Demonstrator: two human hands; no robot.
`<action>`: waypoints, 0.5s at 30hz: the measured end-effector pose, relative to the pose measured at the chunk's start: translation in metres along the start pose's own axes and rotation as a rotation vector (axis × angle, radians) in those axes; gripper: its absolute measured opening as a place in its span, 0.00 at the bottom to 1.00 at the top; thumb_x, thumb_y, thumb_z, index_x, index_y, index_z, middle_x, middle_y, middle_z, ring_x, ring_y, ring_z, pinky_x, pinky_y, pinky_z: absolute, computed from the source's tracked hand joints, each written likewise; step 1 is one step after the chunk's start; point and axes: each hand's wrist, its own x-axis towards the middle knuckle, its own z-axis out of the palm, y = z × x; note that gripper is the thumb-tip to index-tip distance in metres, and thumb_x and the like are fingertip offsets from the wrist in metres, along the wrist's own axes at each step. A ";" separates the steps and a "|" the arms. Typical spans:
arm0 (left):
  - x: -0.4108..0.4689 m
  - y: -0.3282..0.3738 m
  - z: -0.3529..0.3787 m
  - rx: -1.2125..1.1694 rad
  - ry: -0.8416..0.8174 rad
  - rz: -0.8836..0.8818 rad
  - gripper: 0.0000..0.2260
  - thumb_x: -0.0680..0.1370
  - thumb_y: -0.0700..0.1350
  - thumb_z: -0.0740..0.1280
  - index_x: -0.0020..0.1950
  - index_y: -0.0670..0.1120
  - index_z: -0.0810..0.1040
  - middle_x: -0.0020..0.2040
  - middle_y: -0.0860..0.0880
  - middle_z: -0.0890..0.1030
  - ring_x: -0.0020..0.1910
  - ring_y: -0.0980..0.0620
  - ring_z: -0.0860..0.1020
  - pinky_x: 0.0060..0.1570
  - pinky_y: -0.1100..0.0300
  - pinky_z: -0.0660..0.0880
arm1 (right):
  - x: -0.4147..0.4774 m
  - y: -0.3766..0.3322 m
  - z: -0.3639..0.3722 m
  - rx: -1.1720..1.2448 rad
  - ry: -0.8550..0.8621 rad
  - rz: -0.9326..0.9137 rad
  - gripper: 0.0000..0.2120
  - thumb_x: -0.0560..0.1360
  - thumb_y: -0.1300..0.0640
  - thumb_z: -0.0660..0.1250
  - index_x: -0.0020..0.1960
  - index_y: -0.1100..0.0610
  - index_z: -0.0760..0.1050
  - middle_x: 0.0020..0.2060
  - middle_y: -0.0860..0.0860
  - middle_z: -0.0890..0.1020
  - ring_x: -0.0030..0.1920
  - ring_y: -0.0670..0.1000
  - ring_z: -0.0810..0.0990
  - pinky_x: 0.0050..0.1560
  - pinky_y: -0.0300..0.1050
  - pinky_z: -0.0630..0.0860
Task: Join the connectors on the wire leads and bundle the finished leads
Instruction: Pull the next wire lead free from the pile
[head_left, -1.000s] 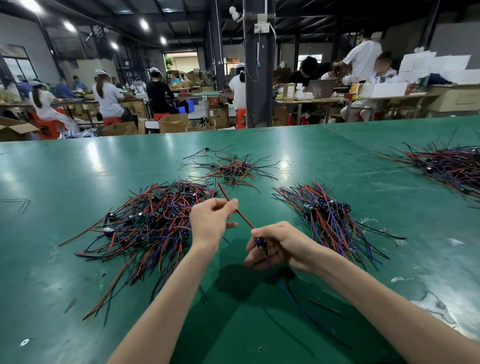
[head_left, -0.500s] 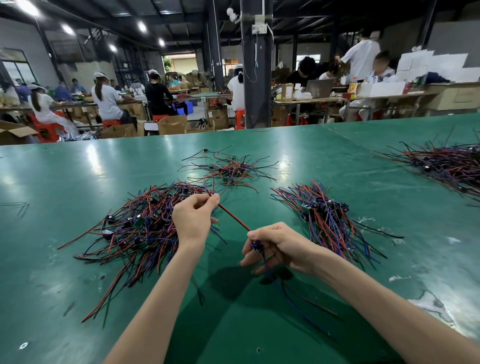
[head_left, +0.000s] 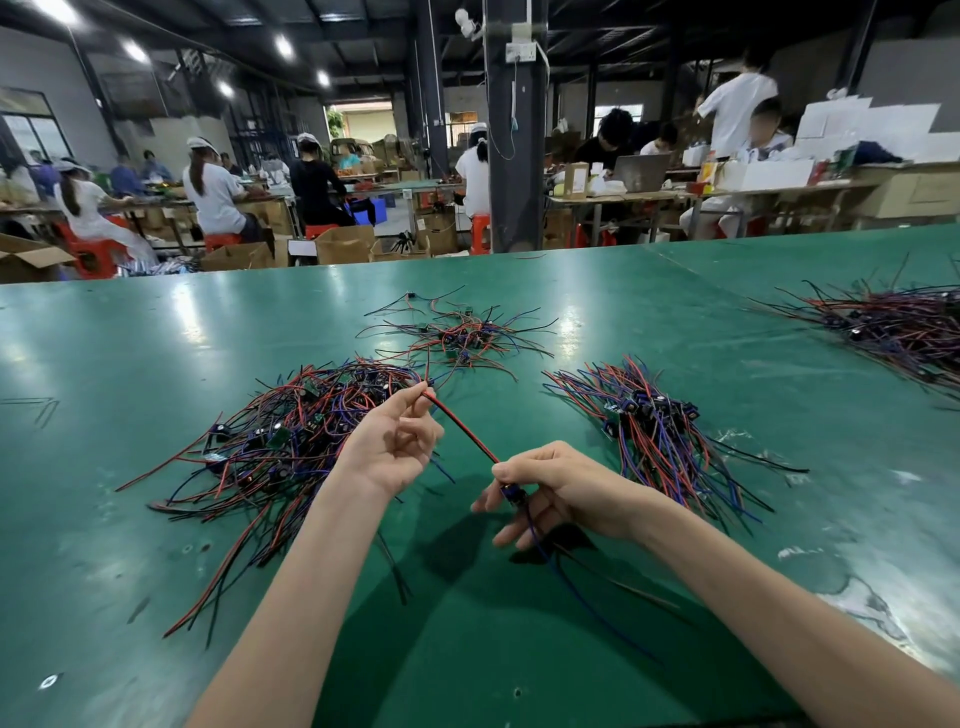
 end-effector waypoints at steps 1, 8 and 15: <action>-0.001 0.000 0.000 -0.019 -0.002 -0.013 0.10 0.77 0.40 0.65 0.37 0.37 0.75 0.24 0.47 0.74 0.19 0.59 0.67 0.18 0.71 0.67 | 0.000 0.000 0.000 -0.019 -0.008 -0.008 0.15 0.80 0.56 0.60 0.40 0.59 0.81 0.51 0.57 0.84 0.37 0.57 0.85 0.34 0.43 0.80; 0.002 -0.004 0.001 0.195 0.101 0.191 0.08 0.78 0.40 0.66 0.39 0.40 0.75 0.25 0.49 0.77 0.18 0.60 0.66 0.17 0.73 0.64 | 0.003 0.005 -0.003 -0.065 0.033 -0.074 0.13 0.79 0.56 0.63 0.42 0.62 0.81 0.37 0.52 0.81 0.37 0.48 0.78 0.42 0.46 0.81; 0.004 -0.009 0.001 0.269 0.177 0.311 0.05 0.73 0.42 0.72 0.41 0.41 0.80 0.31 0.49 0.79 0.20 0.60 0.69 0.18 0.72 0.66 | 0.006 0.007 -0.002 0.060 0.150 -0.068 0.05 0.75 0.63 0.68 0.41 0.62 0.80 0.35 0.56 0.78 0.34 0.48 0.79 0.40 0.44 0.81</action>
